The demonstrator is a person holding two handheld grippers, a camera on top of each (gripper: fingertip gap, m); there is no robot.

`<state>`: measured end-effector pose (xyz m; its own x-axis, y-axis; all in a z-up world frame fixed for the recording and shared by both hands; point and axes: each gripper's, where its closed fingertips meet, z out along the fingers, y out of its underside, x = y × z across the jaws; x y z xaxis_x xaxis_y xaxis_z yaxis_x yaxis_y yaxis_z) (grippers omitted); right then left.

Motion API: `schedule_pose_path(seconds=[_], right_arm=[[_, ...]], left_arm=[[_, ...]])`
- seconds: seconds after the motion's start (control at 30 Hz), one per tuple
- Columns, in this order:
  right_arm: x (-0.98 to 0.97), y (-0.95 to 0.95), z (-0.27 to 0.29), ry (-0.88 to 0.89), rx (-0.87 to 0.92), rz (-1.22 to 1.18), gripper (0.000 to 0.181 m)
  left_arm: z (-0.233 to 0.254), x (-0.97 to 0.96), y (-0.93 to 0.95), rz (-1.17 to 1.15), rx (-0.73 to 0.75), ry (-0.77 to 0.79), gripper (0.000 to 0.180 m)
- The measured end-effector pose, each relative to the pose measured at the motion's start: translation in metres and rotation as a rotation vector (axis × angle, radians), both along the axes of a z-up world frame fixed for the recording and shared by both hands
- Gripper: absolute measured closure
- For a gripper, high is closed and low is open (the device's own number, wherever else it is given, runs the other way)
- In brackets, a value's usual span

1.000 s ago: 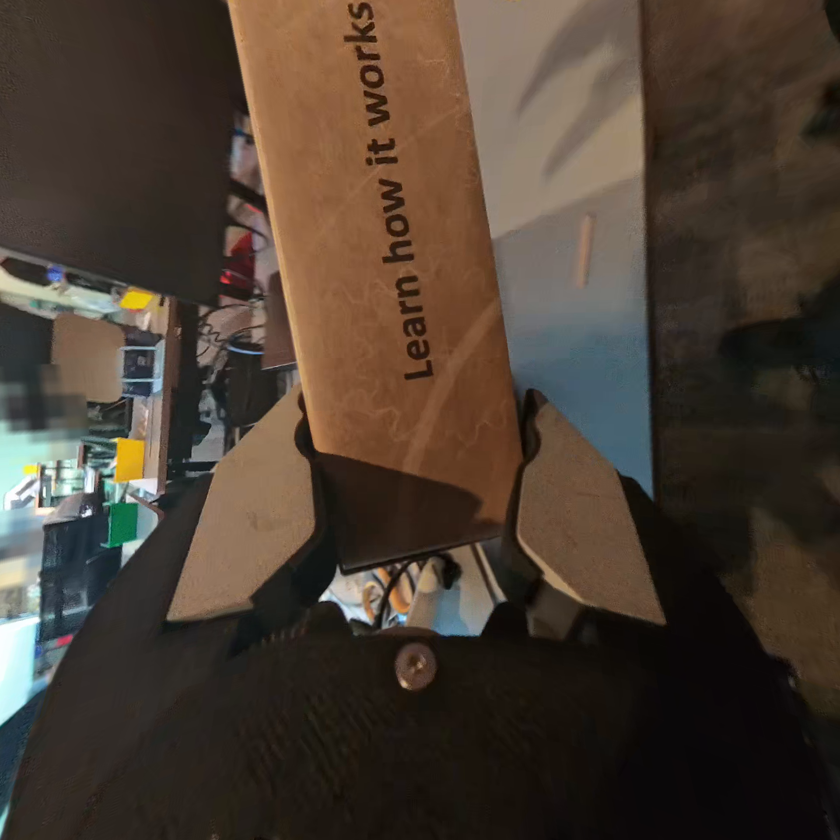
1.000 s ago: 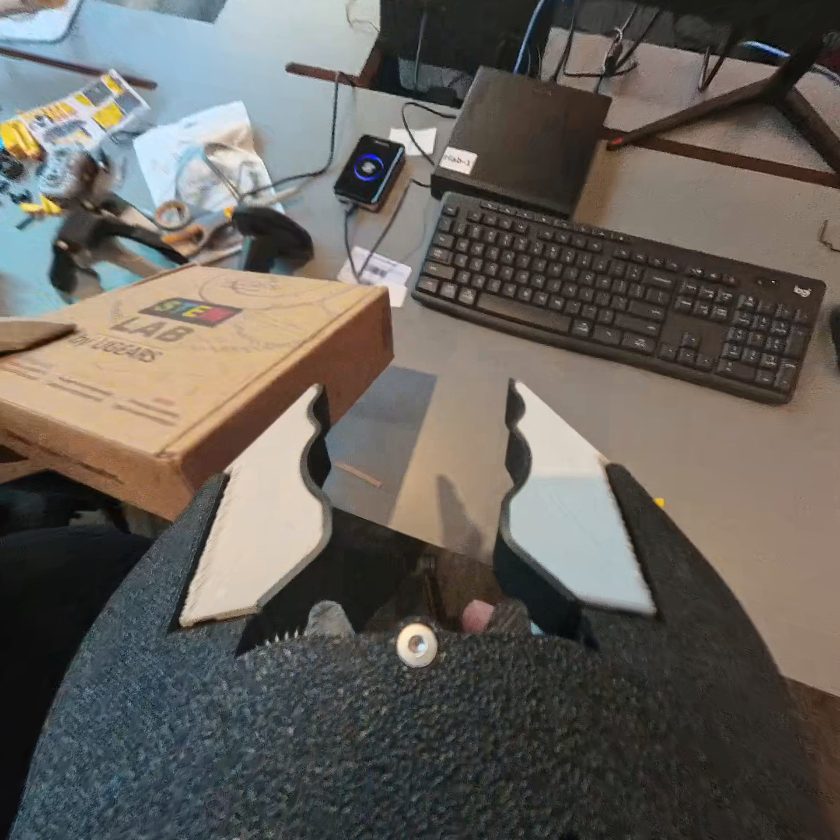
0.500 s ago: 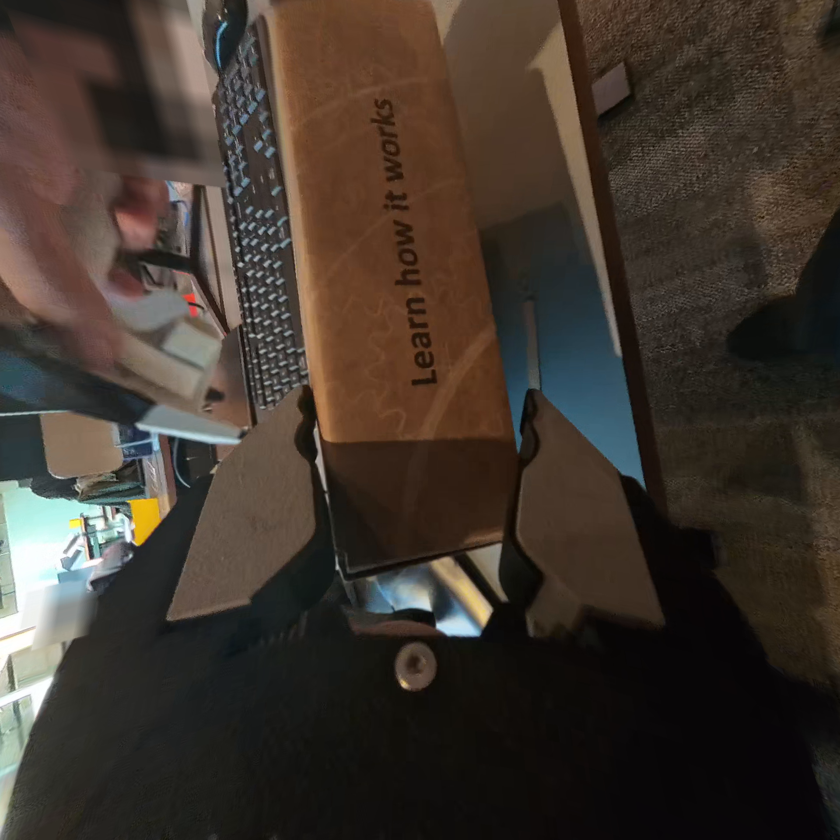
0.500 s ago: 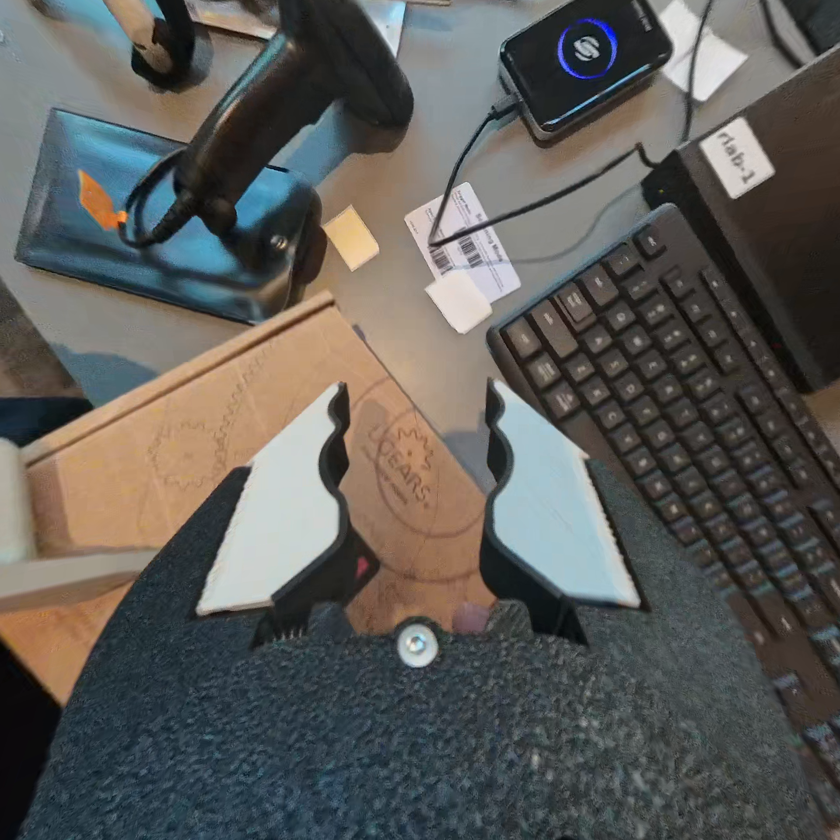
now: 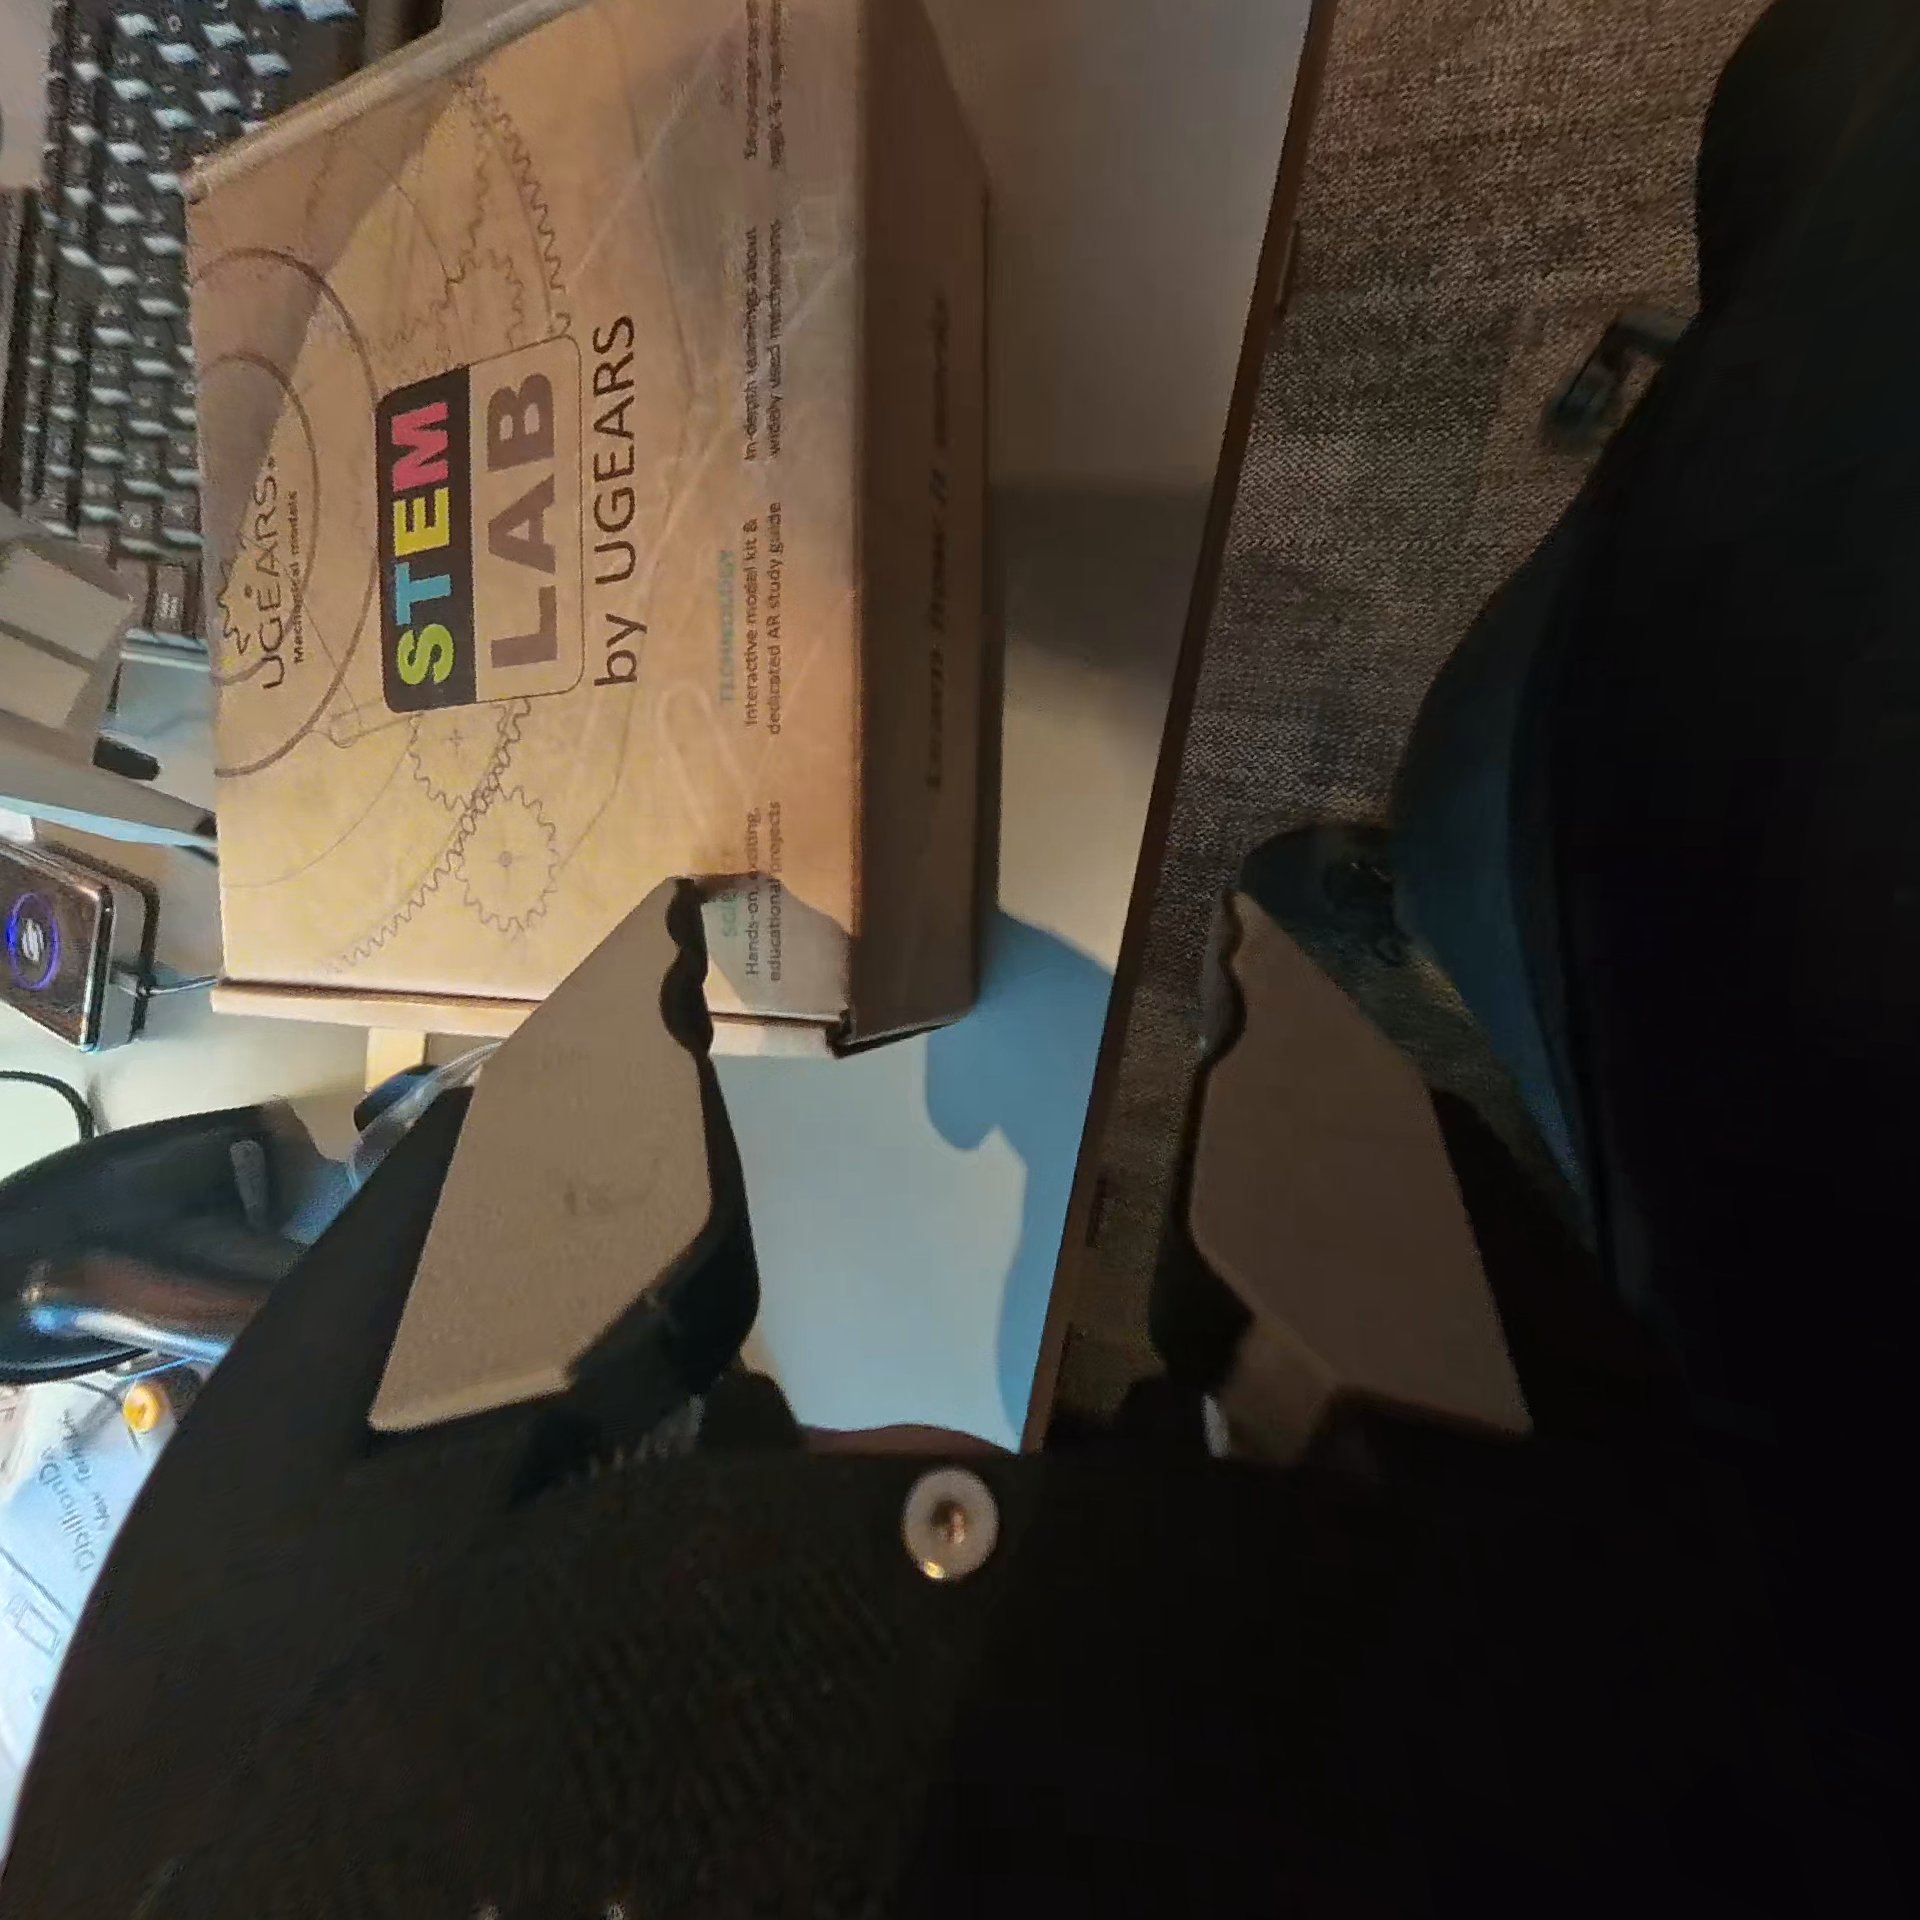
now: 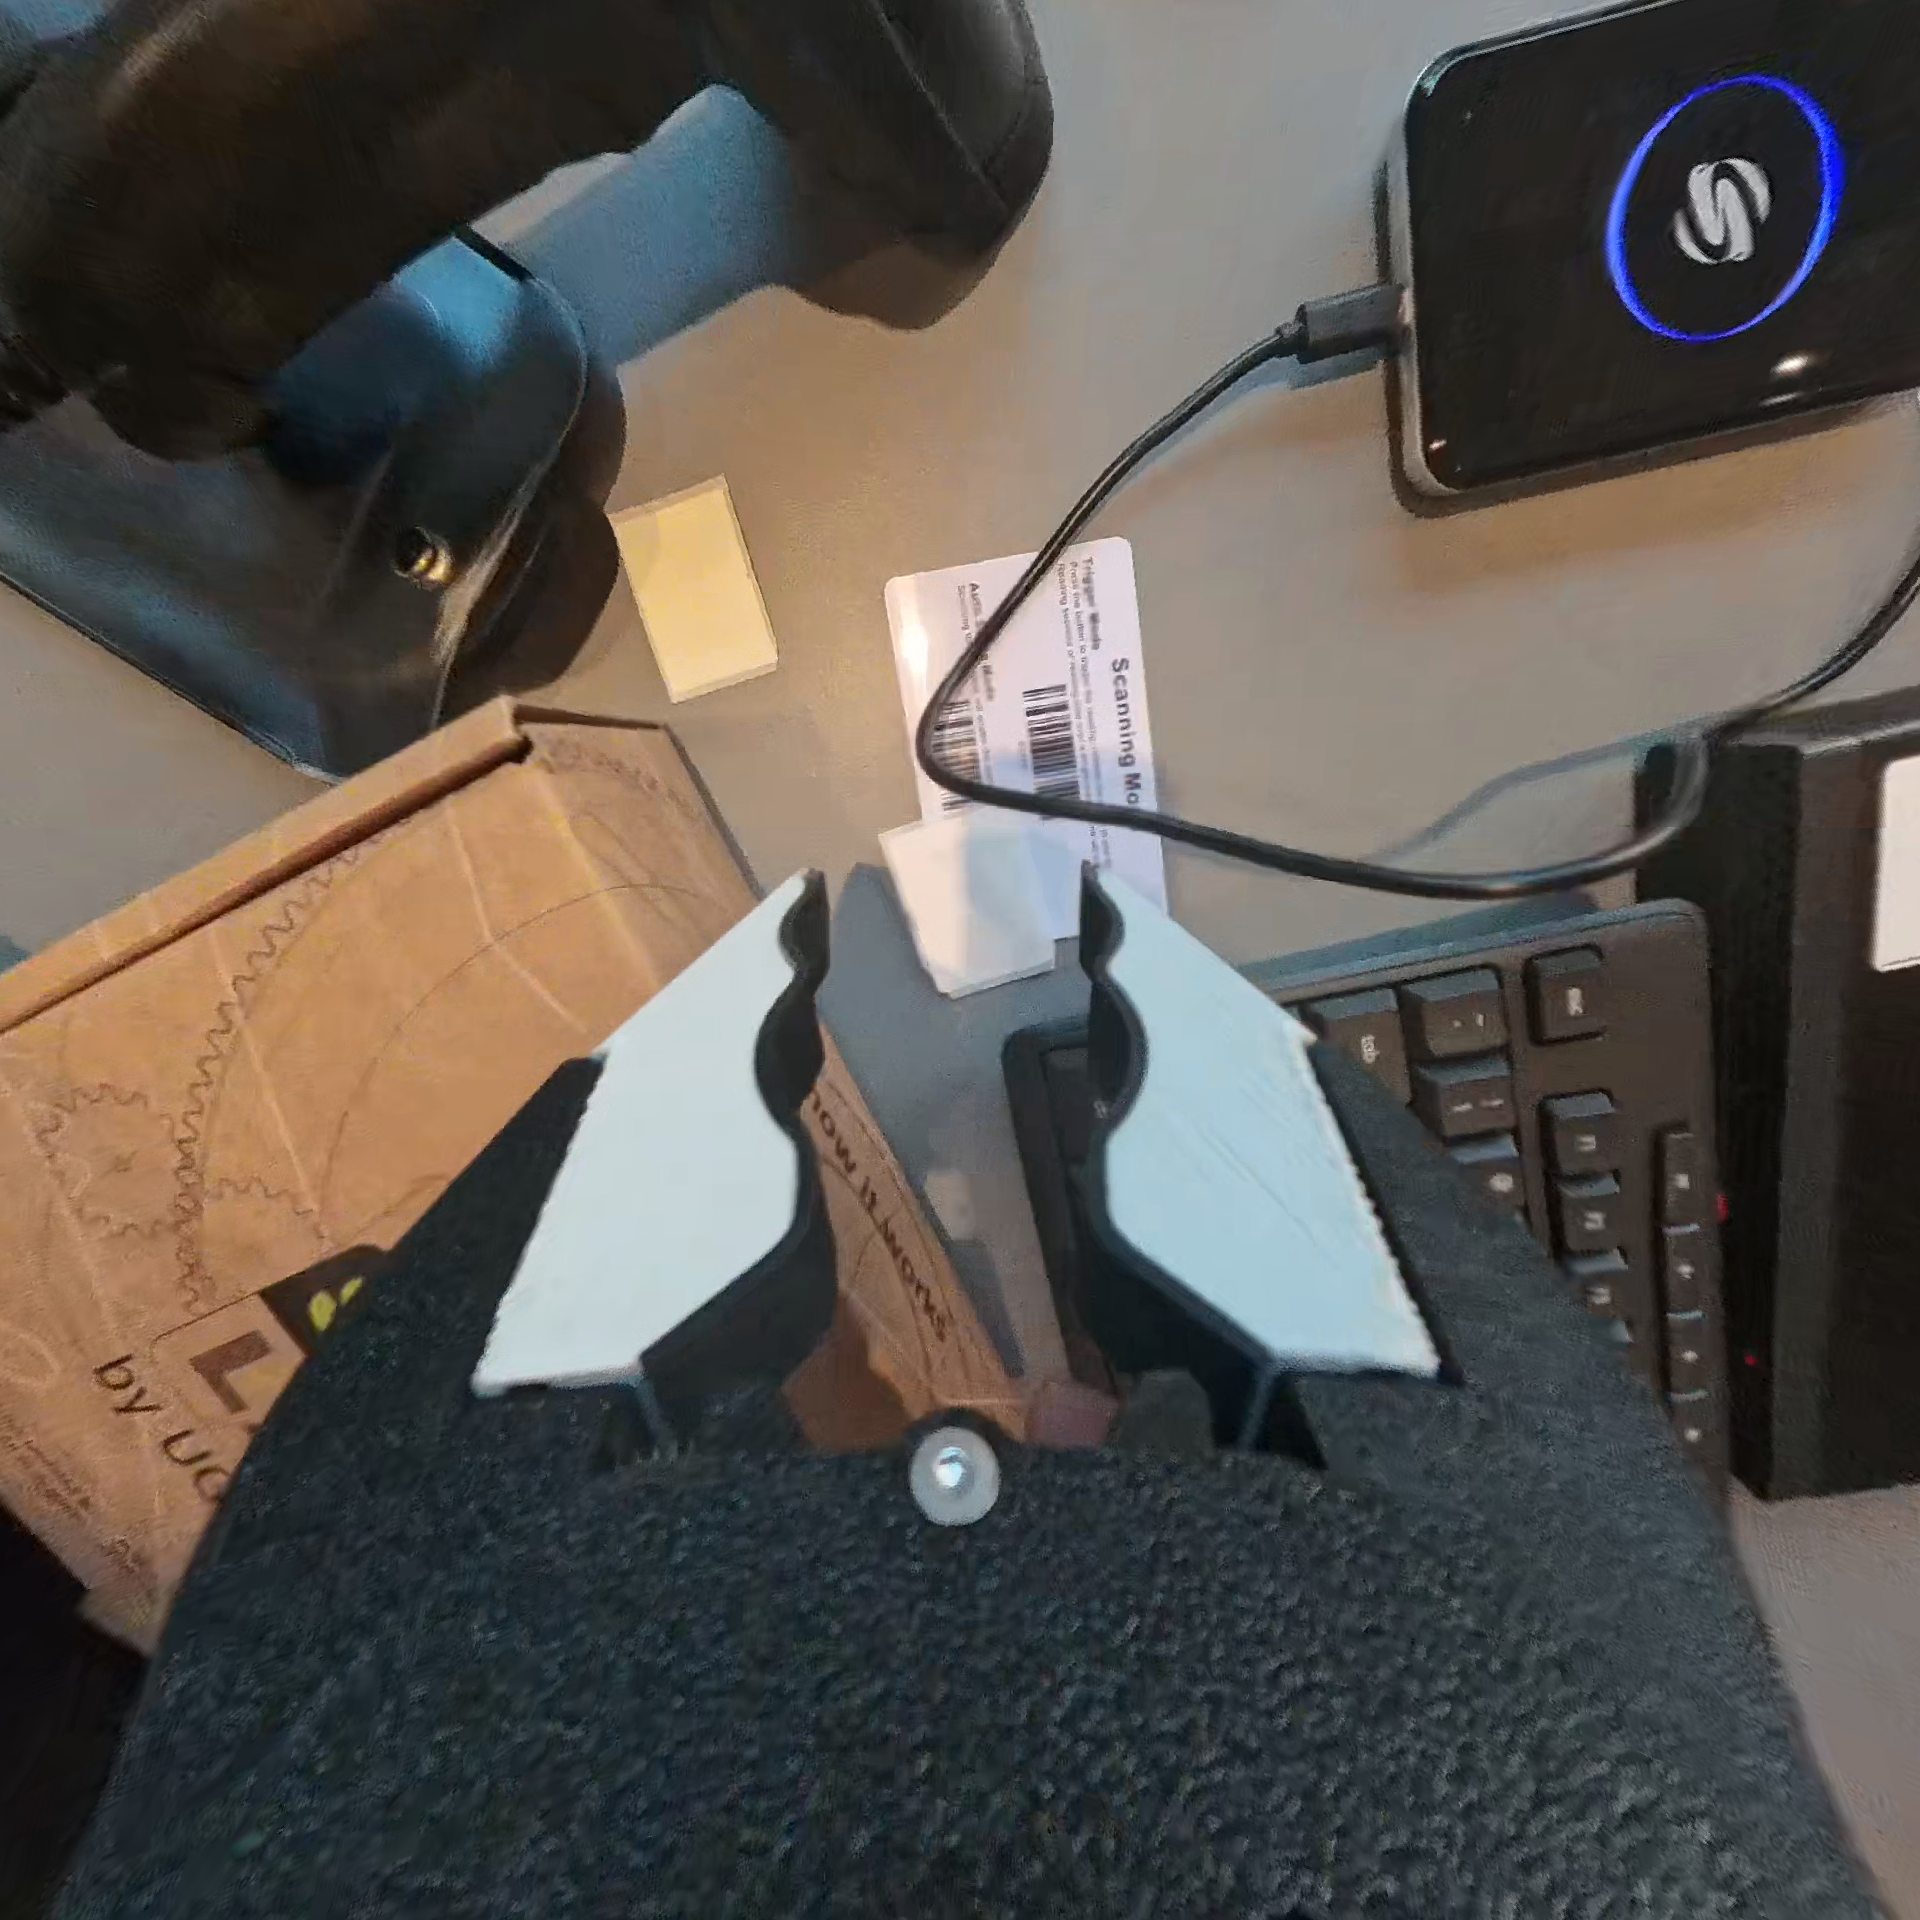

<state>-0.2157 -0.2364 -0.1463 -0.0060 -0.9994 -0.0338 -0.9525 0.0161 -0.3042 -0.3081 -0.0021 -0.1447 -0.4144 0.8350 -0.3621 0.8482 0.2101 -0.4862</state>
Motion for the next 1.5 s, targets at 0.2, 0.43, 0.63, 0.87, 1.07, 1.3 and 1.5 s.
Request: schedule_pose_path(seconds=[0.2, 0.43, 0.63, 0.87, 1.07, 1.3, 1.5], right_arm=[[-0.012, 0.006, -0.026, 0.145, -0.058, 0.138, 0.127], [-0.005, 0.007, -0.029, 0.214, -0.035, 0.217, 0.129], [-0.006, 0.005, -0.041, 0.237, -0.052, 0.237, 0.136], [-0.007, 0.007, -0.04, 0.214, -0.03, 0.239, 0.158], [-0.012, 0.004, -0.037, 0.169, 0.051, 0.155, 0.181], [-0.002, 0.006, 0.036, -0.155, 0.447, -0.13, 0.181], [-0.007, 0.021, 0.184, -0.751, 1.228, -0.222, 0.181]], left_arm=[[0.011, -0.003, 0.007, -0.028, 0.099, 0.096, 0.094], [0.001, 0.014, 0.056, -0.021, 0.294, 0.188, 0.109], [-0.01, 0.027, 0.086, 0.026, 0.379, 0.192, 0.112], [-0.015, 0.037, 0.091, 0.141, 0.416, 0.236, 0.116], [-0.014, 0.044, 0.088, 0.188, 0.448, 0.261, 0.117], [-0.004, 0.047, 0.074, 0.222, 0.441, 0.293, 0.116], [0.032, 0.052, 0.034, 0.332, 0.393, 0.437, 0.111]])
